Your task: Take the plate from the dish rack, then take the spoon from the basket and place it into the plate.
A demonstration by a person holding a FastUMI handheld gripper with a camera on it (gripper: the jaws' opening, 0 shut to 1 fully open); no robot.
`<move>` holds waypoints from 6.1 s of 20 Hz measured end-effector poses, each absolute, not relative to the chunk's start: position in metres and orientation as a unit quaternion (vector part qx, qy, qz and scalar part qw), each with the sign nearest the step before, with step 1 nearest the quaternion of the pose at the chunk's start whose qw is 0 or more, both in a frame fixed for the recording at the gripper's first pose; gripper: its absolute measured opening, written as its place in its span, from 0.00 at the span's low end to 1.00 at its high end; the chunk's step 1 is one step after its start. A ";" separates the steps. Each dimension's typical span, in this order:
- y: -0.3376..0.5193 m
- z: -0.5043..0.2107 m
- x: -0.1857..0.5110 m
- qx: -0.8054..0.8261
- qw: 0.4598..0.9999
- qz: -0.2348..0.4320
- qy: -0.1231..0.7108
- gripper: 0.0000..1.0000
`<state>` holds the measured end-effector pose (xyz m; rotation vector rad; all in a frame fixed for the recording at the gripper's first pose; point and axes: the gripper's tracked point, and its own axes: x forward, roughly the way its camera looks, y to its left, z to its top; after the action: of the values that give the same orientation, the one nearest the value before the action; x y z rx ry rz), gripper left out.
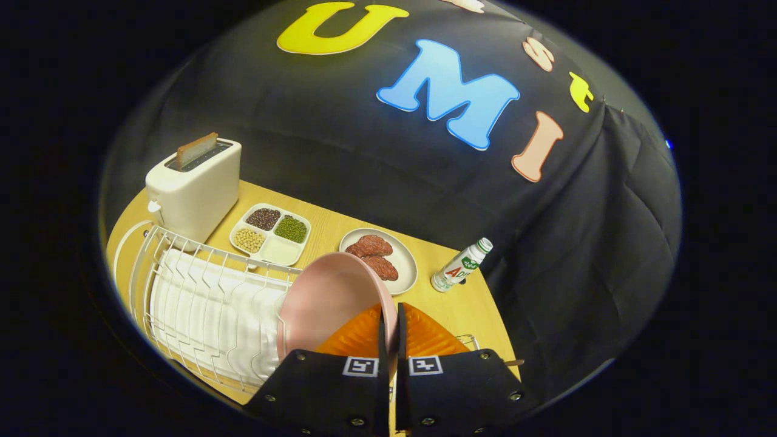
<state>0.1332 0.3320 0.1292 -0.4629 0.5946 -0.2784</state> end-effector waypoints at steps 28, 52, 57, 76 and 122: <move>0.200 0.227 0.031 -0.039 0.964 -0.121 0.234 0.04; 0.205 0.034 -0.077 0.146 0.923 0.049 0.352 0.04; 0.210 -0.001 -0.078 0.196 0.902 0.066 0.379 0.04; 0.215 -0.060 -0.071 0.184 0.885 0.063 0.423 0.10; 0.095 0.056 0.070 0.081 0.988 0.086 0.099 0.14</move>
<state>0.0698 0.0949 0.0561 0.1626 0.1997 0.1722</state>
